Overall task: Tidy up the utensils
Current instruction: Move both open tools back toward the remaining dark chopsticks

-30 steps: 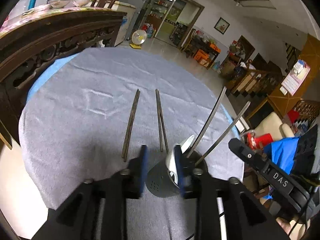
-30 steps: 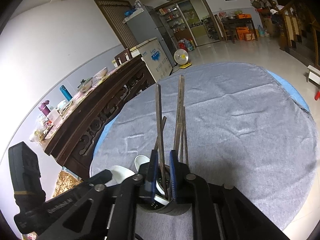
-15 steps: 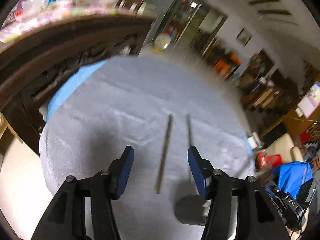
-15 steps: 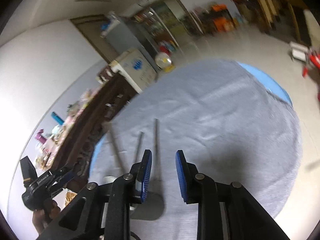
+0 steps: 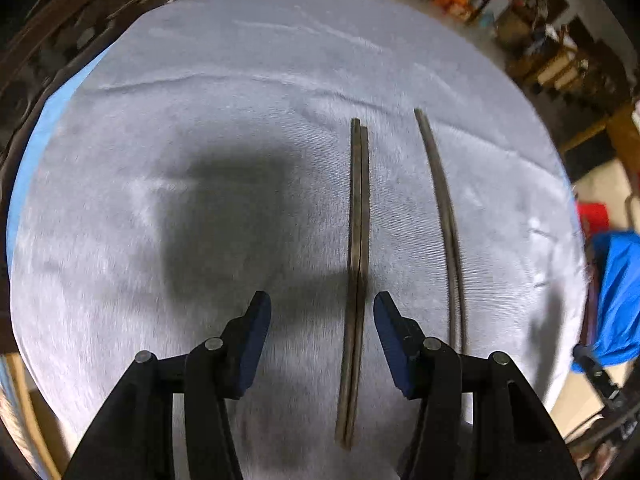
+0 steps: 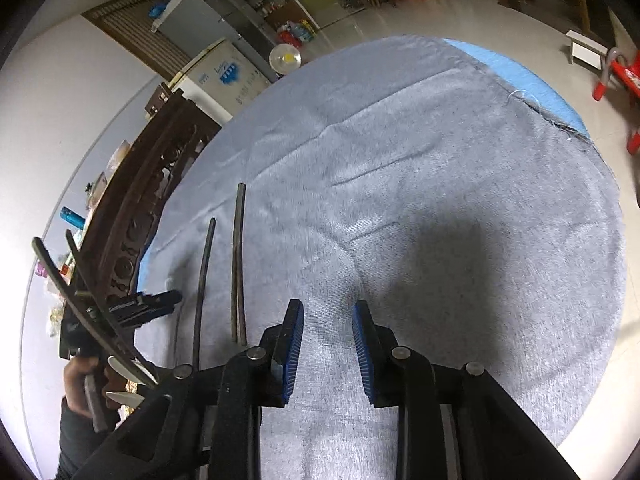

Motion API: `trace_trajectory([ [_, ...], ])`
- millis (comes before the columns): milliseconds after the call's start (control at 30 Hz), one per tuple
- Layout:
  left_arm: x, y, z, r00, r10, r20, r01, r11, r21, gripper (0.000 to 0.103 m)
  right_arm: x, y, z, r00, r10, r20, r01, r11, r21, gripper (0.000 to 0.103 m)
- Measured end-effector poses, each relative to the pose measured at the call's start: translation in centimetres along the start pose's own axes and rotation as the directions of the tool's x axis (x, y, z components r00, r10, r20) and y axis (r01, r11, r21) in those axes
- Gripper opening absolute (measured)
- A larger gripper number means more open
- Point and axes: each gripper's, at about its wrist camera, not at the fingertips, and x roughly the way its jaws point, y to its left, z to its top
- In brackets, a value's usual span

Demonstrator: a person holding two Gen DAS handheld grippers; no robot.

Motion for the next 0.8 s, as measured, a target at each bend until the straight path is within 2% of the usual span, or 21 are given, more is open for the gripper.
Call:
trace_trajectory([
  [133, 1.0, -0.8, 0.7, 0.998, 0.052, -0.029, -0.051, 0.998, 0.035, 0.052, 0.4, 0.1, 0.3, 1.000, -0.006, -0.009, 0.006, 1.000, -0.005, 0.028],
  [433, 2.0, -1.7, 1.6, 0.994, 0.099, -0.054, -0.096, 0.994, 0.059, 0.049, 1.1, 0.2, 0.5, 1.000, -0.008, -0.026, 0.008, 1.000, -0.007, 0.028],
  [500, 2.3, -1.8, 2.1, 0.990, 0.125, -0.057, -0.122, 0.991, 0.062, 0.045, 1.1, 0.2, 0.6, 1.000, -0.010, -0.027, 0.010, 1.000, -0.008, 0.028],
  [633, 2.9, -2.1, 2.7, 0.994, 0.078, -0.075, -0.074, 0.996, 0.054, 0.043, 1.0, 0.3, 0.5, 1.000, -0.011, -0.027, 0.011, 1.000, -0.010, 0.028],
  [700, 3.2, -2.2, 2.8, 0.991, 0.109, -0.075, -0.105, 0.993, 0.054, 0.042, 1.0, 0.2, 0.5, 1.000, -0.013, -0.028, 0.012, 1.000, -0.010, 0.028],
  [767, 3.5, -2.5, 3.2, 0.987, 0.137, -0.081, -0.133, 0.989, 0.060, 0.037, 1.1, 0.2, 0.5, 0.999, -0.014, -0.033, 0.014, 1.000, -0.010, 0.028],
  [800, 3.7, -2.7, 3.4, 0.986, 0.146, -0.083, -0.141, 0.988, 0.061, 0.026, 1.1, 0.2, 0.6, 0.999, -0.015, -0.034, 0.015, 1.000, -0.012, 0.028],
])
